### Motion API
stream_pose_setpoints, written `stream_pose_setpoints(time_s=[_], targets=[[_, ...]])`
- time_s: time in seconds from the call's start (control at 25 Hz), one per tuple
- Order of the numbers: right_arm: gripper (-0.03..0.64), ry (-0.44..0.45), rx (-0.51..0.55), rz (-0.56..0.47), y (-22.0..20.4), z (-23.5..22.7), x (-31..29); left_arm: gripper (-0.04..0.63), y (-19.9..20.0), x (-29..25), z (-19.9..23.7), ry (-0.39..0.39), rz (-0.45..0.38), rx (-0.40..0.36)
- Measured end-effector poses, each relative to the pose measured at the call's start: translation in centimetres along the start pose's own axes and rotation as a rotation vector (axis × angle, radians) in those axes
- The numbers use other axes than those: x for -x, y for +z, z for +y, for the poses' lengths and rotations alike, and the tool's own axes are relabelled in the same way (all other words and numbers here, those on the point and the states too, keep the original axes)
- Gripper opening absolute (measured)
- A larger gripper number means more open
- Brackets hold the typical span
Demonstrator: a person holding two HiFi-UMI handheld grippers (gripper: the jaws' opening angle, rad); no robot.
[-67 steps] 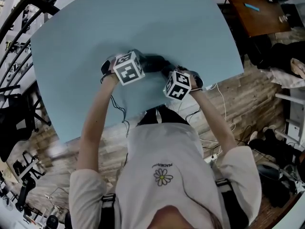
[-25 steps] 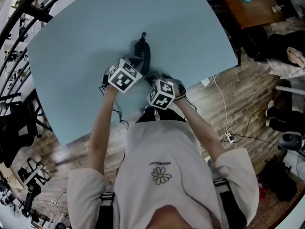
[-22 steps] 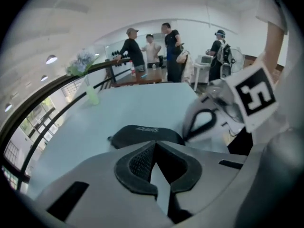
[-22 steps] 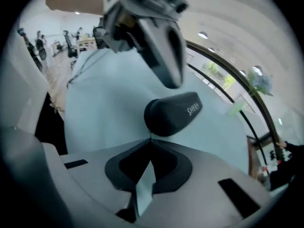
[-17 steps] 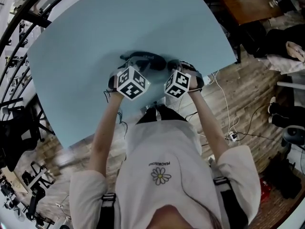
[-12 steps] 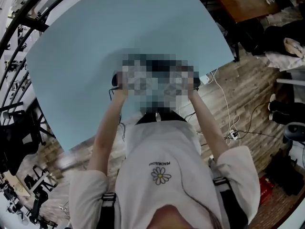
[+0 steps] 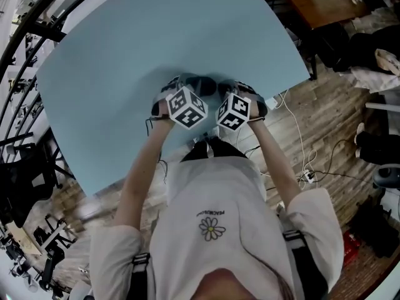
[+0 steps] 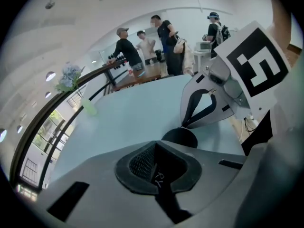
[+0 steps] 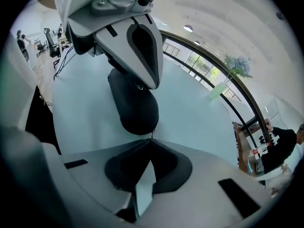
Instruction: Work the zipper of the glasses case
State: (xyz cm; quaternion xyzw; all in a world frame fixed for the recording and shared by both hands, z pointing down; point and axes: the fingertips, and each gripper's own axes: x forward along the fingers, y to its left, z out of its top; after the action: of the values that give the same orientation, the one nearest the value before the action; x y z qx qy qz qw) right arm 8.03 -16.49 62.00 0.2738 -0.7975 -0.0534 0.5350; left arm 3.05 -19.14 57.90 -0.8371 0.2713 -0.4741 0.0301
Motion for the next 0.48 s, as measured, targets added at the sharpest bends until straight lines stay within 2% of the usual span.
stream_pose_setpoints(time_s=[0.2,0.48], targets=[[0.009,0.047,-0.035,-0.001,-0.1,1.9,1.3,0.012,-0.1,0.1,0.1,0.011,-0.001,0.005],[0.009,0.107,-0.153,-0.048,1.5,4.8,1.8,0.012,-0.2,0.1,0.3,0.009,-0.012,0.024]])
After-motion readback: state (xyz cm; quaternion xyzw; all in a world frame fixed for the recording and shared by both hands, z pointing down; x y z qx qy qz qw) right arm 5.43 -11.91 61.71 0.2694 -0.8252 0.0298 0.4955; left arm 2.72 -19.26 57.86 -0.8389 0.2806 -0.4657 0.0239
